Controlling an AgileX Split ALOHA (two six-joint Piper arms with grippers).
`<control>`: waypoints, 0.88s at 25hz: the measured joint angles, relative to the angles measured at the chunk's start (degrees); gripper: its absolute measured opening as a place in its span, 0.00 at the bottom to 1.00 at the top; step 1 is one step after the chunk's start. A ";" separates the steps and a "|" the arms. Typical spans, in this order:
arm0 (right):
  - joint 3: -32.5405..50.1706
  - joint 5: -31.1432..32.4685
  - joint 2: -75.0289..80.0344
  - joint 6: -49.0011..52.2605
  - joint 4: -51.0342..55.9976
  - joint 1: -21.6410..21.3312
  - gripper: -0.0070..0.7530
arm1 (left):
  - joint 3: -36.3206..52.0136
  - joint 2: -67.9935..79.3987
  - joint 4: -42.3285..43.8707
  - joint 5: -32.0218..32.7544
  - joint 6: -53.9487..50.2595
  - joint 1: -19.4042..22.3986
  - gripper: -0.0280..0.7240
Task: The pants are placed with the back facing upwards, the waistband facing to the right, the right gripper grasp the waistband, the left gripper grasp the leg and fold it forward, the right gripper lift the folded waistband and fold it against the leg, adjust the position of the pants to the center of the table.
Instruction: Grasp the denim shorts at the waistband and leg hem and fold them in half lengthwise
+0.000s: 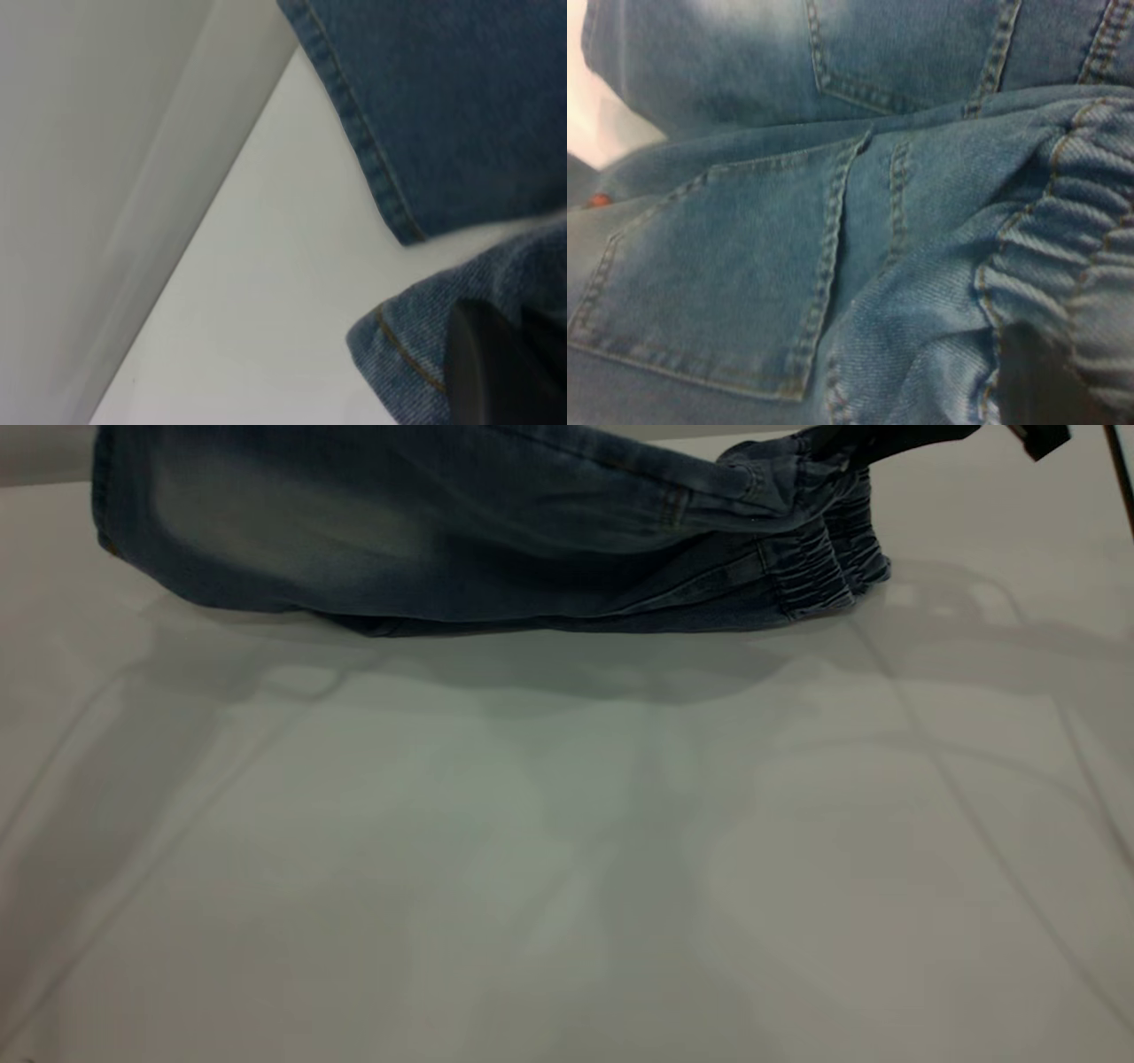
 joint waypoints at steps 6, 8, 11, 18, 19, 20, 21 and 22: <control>-0.40 -0.26 2.61 0.47 5.91 0.00 0.07 | -8.78 7.72 0.00 0.22 -0.23 0.00 0.08; -0.40 -0.86 3.28 1.00 8.78 0.00 0.07 | -11.18 9.91 0.00 0.28 -0.40 0.00 0.08; -0.40 -2.66 3.91 1.98 13.97 0.00 0.08 | -14.01 12.29 0.00 0.34 -0.30 -0.07 0.08; -0.40 -5.67 3.91 2.03 22.46 0.00 0.08 | -14.49 15.12 0.16 0.41 0.22 -0.07 0.08; -0.40 -5.75 3.91 2.03 22.40 0.00 0.09 | -14.49 15.32 0.16 0.41 0.22 -0.07 0.08; -0.40 -5.79 3.91 2.11 22.40 0.00 0.09 | -14.49 15.52 0.16 0.41 0.22 -0.07 0.08; -0.40 -6.05 3.91 2.15 22.40 0.00 0.09 | -14.49 15.65 0.16 0.35 0.22 -0.07 0.08; -0.40 -6.23 3.91 2.13 22.40 0.00 0.10 | -14.49 15.72 0.16 0.35 0.22 -0.07 0.08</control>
